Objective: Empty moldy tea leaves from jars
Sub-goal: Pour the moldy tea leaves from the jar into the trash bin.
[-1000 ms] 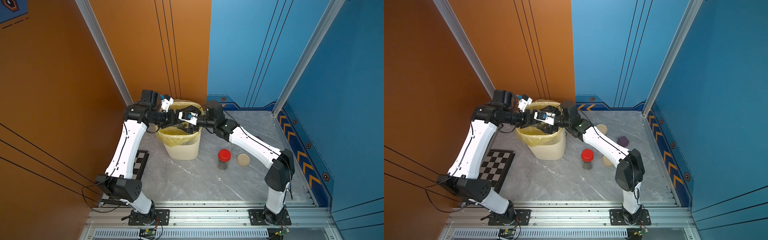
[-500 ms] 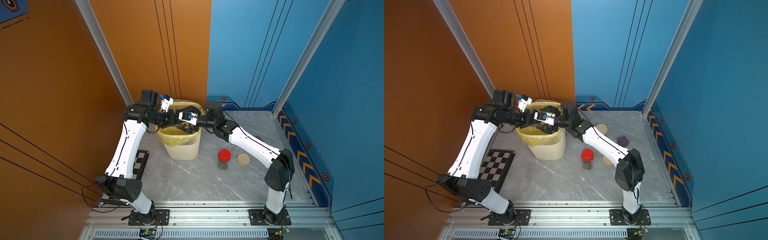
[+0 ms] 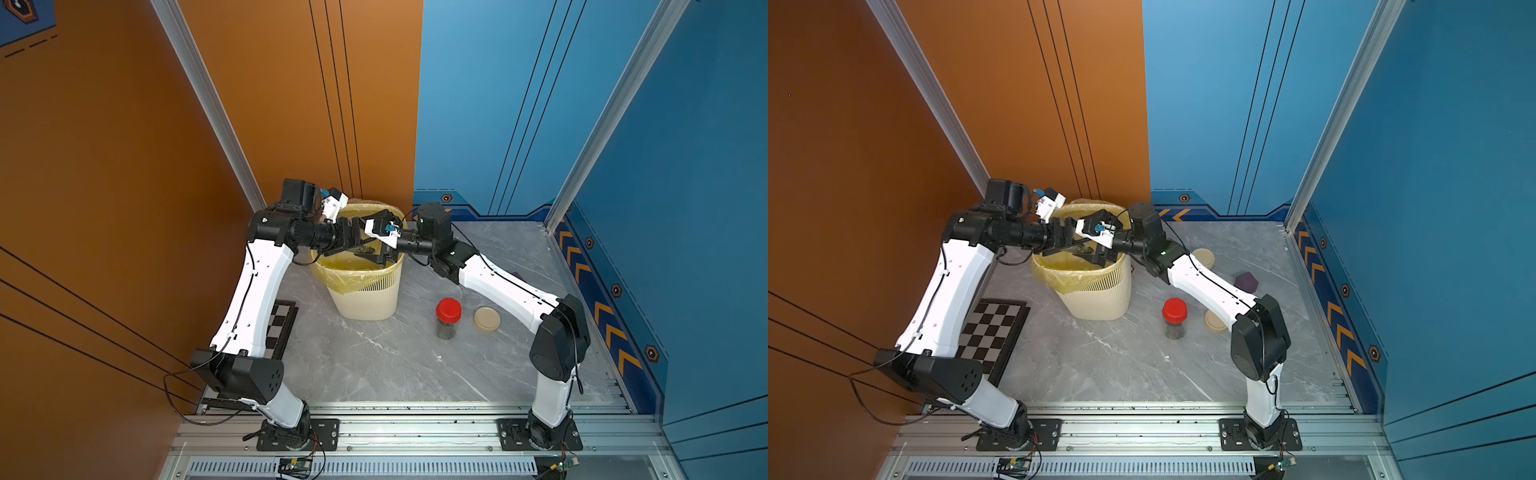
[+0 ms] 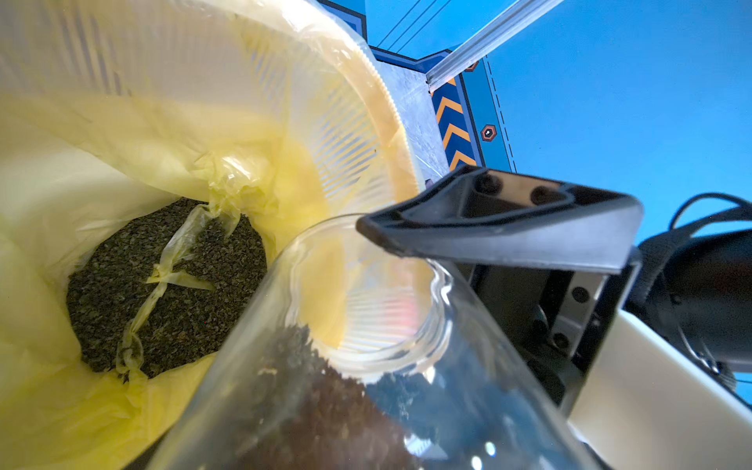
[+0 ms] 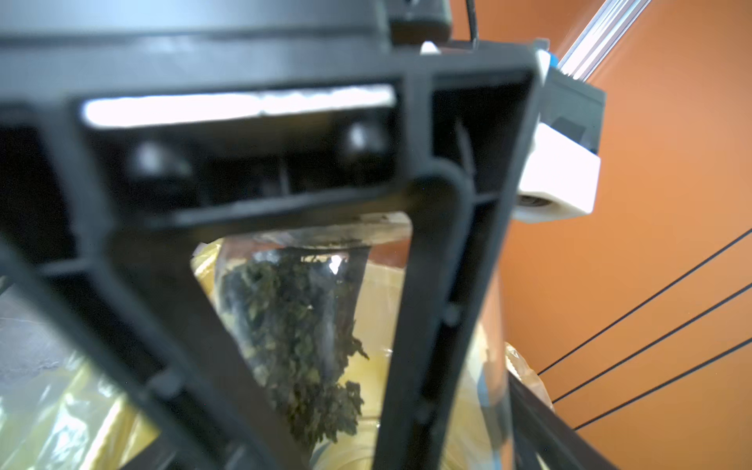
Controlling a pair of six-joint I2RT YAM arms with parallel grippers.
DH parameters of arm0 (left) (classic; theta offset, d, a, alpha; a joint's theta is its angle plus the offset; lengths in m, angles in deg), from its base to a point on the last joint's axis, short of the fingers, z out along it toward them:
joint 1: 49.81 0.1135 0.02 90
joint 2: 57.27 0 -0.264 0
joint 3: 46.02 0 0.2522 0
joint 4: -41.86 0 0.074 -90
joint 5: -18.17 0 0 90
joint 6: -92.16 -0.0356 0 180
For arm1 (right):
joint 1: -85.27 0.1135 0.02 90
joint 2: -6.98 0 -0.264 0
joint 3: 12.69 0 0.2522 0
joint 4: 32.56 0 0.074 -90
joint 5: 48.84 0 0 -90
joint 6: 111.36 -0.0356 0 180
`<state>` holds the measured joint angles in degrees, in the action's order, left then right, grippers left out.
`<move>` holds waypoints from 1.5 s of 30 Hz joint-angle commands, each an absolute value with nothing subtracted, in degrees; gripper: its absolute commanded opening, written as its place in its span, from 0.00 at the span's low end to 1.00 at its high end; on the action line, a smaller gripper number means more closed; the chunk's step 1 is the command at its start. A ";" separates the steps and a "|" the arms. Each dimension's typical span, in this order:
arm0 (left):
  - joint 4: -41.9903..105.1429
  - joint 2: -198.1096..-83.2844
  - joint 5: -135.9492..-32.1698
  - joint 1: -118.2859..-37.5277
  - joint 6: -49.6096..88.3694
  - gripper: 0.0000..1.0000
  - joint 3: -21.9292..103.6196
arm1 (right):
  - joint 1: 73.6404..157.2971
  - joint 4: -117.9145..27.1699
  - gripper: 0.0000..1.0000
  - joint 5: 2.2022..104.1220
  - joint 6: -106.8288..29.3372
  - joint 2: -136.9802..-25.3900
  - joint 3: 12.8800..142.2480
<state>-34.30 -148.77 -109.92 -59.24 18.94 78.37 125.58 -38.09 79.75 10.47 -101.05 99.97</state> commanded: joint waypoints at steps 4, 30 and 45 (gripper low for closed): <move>-34.64 -146.60 -119.74 -61.94 15.69 0.56 77.68 | 125.87 -37.28 0.88 80.99 9.03 -100.61 101.83; -35.11 -145.74 -117.75 -59.80 14.83 0.79 76.48 | 124.29 -37.40 0.56 80.44 6.57 -101.63 103.57; -35.10 -144.14 -118.00 -57.04 14.54 0.98 75.43 | 123.32 -33.15 0.51 79.58 2.82 -102.15 103.27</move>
